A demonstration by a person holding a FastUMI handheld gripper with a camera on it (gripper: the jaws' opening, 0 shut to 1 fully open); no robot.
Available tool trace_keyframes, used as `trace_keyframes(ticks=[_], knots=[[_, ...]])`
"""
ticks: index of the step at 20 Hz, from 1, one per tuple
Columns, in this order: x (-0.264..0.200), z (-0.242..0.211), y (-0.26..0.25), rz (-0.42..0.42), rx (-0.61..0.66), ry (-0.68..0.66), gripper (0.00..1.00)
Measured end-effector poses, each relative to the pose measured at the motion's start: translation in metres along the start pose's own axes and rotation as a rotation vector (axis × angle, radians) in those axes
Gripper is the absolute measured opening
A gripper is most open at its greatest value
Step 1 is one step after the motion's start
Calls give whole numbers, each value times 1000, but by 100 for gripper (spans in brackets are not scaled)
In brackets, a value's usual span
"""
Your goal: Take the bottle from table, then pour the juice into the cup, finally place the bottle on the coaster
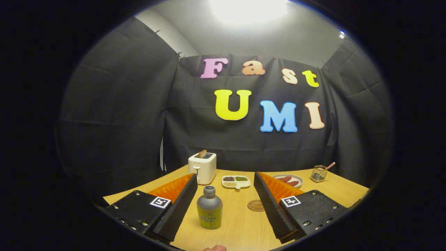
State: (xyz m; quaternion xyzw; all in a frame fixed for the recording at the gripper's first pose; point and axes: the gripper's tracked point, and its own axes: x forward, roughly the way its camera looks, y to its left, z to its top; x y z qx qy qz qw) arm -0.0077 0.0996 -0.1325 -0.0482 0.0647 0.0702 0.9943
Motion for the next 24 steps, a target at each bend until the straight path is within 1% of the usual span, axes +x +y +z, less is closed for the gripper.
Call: trace_keyframes(ticks=[12, 15, 24], knots=[[45, -97, 33, 26, 17, 172, 99], [52, -113, 36, 31, 19, 201, 100], [60, -160, 35, -2, 55, 307, 100]])
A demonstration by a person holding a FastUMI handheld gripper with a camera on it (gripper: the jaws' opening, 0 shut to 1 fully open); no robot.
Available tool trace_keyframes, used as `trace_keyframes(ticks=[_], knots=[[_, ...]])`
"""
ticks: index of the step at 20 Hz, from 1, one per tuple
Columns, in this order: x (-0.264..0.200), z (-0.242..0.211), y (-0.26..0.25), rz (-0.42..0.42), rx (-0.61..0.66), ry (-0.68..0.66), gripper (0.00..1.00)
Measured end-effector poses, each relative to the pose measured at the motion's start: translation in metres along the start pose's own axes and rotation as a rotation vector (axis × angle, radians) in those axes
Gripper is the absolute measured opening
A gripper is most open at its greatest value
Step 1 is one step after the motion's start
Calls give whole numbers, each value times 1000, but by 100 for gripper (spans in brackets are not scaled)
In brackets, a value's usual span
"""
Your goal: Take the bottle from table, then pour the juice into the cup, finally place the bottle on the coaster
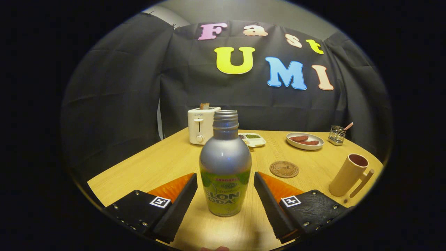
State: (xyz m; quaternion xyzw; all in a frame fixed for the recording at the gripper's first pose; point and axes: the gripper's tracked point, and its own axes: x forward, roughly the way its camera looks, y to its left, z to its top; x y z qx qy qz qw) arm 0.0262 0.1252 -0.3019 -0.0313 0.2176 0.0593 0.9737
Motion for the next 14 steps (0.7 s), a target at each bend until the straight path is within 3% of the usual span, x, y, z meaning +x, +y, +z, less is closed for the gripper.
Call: trace_keyframes(ticks=[9, 11, 14], knots=[[9, -19, 4, -1, -16, 57, 100], [11, -21, 3, -6, -12, 60, 87], [13, -20, 3, -2, -3, 62, 80]])
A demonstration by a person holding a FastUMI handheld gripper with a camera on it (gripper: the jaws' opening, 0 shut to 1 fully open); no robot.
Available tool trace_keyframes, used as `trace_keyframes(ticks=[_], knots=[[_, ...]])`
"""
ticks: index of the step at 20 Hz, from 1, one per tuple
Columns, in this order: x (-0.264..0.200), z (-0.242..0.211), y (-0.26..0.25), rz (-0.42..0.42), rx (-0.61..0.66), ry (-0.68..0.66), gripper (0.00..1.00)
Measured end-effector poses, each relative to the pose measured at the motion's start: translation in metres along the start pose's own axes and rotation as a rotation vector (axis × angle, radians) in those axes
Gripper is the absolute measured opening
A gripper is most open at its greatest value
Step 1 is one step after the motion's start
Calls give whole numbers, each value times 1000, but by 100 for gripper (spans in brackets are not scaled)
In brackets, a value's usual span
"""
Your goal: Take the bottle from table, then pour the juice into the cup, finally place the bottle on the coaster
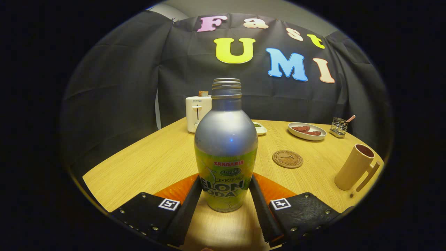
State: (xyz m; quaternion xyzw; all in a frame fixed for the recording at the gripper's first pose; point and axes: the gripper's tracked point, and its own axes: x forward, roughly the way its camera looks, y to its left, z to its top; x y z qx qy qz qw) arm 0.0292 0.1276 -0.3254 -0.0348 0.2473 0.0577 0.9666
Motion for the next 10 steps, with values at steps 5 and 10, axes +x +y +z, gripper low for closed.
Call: trace_keyframes(ticks=[5, 10], knots=[[-4, 13, -6, 15, 73, -8, 78], [-8, 37, -21, 30, 209, -25, 75]])
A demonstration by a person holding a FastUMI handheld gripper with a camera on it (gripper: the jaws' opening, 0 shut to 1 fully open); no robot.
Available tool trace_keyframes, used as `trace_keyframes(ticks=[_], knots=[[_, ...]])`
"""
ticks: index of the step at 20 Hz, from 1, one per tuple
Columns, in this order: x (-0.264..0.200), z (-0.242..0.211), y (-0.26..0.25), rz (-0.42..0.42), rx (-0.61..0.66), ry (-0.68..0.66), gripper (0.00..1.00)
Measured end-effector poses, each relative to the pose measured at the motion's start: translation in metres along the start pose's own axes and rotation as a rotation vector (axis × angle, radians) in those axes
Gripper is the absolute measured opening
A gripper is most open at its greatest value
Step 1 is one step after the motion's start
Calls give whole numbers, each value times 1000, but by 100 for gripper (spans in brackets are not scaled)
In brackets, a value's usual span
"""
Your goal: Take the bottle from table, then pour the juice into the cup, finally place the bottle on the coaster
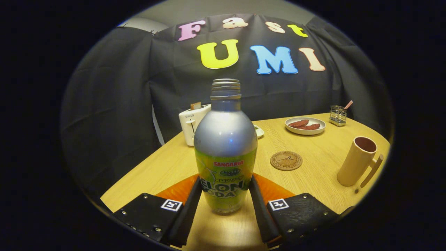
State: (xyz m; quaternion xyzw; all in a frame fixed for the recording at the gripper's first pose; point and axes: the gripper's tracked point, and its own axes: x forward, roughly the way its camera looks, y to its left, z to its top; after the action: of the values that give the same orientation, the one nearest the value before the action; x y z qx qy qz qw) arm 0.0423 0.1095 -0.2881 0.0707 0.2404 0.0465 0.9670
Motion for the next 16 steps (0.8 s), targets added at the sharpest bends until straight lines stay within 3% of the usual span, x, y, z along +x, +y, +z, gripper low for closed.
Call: trace_keyframes(ticks=[16], knots=[[-28, 54, -54, 8, 340, -56, 75]])
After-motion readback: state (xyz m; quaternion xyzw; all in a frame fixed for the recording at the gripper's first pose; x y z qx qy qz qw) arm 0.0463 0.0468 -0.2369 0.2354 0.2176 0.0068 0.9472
